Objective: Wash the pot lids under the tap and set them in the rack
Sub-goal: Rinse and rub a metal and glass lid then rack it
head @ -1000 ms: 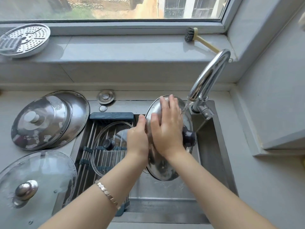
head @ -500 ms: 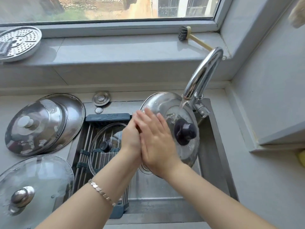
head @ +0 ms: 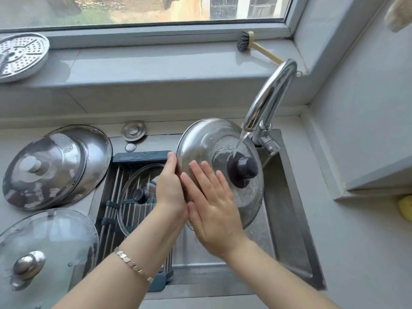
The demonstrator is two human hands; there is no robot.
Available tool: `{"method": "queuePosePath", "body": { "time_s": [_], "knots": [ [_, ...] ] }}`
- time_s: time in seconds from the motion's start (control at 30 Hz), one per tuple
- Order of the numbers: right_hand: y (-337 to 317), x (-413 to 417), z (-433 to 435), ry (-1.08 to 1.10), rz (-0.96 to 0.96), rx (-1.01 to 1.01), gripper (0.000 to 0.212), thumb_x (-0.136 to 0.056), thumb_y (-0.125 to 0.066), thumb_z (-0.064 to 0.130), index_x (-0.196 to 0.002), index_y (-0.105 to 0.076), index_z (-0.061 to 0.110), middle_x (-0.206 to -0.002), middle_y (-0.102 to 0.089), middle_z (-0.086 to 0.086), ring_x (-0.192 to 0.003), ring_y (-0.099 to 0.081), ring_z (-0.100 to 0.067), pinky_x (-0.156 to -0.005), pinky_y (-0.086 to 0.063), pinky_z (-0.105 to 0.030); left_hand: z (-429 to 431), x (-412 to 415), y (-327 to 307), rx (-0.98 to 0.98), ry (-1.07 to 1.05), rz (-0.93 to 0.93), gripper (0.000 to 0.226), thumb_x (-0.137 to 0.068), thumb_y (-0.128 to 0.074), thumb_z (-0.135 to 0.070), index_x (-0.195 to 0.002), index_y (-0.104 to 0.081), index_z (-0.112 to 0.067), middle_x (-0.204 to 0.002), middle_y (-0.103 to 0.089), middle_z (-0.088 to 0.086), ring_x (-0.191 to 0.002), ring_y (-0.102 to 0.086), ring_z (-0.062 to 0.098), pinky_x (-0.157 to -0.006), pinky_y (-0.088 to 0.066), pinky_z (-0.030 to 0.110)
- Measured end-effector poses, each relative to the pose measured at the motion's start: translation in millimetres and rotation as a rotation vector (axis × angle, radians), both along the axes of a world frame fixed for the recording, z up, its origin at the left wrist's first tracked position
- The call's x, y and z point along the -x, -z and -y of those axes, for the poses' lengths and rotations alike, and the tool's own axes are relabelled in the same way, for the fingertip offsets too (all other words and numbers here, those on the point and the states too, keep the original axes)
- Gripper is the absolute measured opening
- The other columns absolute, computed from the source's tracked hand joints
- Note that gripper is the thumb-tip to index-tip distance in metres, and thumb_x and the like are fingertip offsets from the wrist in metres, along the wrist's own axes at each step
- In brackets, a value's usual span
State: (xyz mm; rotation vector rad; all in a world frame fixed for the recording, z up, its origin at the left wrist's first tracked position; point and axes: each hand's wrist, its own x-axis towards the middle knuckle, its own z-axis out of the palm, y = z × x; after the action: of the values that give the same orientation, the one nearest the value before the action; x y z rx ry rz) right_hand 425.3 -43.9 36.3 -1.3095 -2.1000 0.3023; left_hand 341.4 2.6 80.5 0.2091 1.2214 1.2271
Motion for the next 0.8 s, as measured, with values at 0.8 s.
{"method": "queuePosePath", "body": {
  "time_s": [0.8],
  "knots": [
    [19.0, -27.2, -11.2, 0.371, -0.228, 0.682, 0.077, -0.091, -0.016, 0.056, -0.147, 0.007, 0.009, -0.154, 0.018, -0.001, -0.142, 0.017, -0.009, -0.114, 0.012, -0.023, 9.8, 12.6, 12.6, 0.146, -0.310, -0.150, 0.040, -0.088, -0.046, -0.057, -0.082, -0.067, -0.024, -0.081, -0.072, -0.004, -0.088, -0.067, 0.020, -0.085, -0.052, 0.036]
  ]
}}
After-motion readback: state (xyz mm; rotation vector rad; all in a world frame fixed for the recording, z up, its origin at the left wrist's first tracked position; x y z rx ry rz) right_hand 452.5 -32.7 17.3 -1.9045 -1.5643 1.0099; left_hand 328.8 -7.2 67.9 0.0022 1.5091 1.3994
